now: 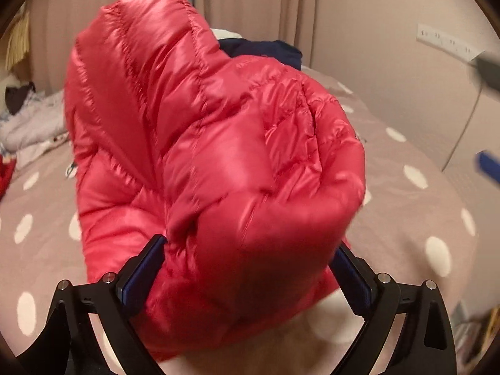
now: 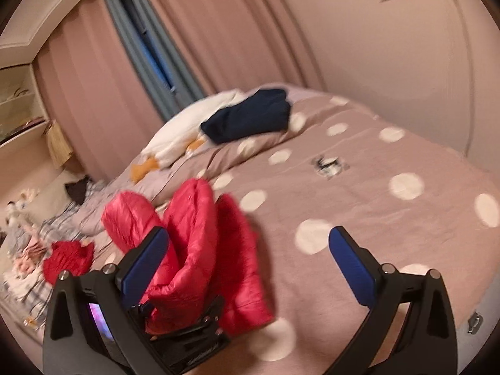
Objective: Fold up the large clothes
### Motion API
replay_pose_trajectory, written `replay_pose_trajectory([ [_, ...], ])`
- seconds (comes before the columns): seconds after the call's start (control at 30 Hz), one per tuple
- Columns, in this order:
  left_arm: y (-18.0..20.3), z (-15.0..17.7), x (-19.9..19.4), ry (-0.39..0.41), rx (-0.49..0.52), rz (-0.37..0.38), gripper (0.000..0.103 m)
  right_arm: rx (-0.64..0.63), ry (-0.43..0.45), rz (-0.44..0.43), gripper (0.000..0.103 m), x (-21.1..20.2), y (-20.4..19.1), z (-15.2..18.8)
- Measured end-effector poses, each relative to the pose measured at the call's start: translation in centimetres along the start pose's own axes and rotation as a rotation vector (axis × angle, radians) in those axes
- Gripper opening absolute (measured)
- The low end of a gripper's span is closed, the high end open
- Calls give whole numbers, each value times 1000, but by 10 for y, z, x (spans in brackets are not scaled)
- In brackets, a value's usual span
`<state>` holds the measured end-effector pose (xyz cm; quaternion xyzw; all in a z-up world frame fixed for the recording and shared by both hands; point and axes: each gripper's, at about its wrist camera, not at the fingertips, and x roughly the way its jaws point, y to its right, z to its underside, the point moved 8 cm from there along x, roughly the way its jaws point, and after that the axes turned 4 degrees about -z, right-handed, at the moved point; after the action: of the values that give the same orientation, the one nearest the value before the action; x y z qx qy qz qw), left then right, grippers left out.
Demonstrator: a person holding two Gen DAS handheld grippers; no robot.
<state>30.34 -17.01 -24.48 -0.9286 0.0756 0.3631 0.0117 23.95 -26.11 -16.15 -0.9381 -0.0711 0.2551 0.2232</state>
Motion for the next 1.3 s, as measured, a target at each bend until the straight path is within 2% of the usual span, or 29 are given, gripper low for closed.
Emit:
replay_pose_trajectory([
  [0.2, -30, -3, -28, 54, -156, 132, 98, -42, -98, -21, 103, 38, -24, 20],
  [0.3, -38, -5, -27, 44, -173, 206, 98, -27, -148, -102, 102, 57, -40, 28],
  [0.4, -42, 1, -16, 23, -157, 205, 98, 3, -201, -165, 102, 75, -54, 36],
  [0.5, -38, 2, -8, 42, -110, 180, 98, 5, -213, -186, 102, 82, -62, 40],
  [0.63, -33, 4, -5, 40, -98, 197, 98, 30, -213, -207, 102, 81, -65, 38],
  [0.73, -36, 0, -4, 35, -140, 239, 98, 36, -196, -247, 102, 76, -71, 33],
  [0.83, -45, -3, -10, 32, -198, 276, 98, -7, -216, -193, 102, 86, -72, 39],
  [1.0, -55, -9, -12, 18, -227, 291, 98, 6, -301, -153, 71, 108, -62, 57],
  [1.1, -58, -5, -17, -2, -251, 328, 98, -14, -317, -111, 62, 110, -53, 59],
  [1.3, -80, -16, -30, 32, -357, 327, 98, -19, -320, -85, 43, 107, -43, 62],
])
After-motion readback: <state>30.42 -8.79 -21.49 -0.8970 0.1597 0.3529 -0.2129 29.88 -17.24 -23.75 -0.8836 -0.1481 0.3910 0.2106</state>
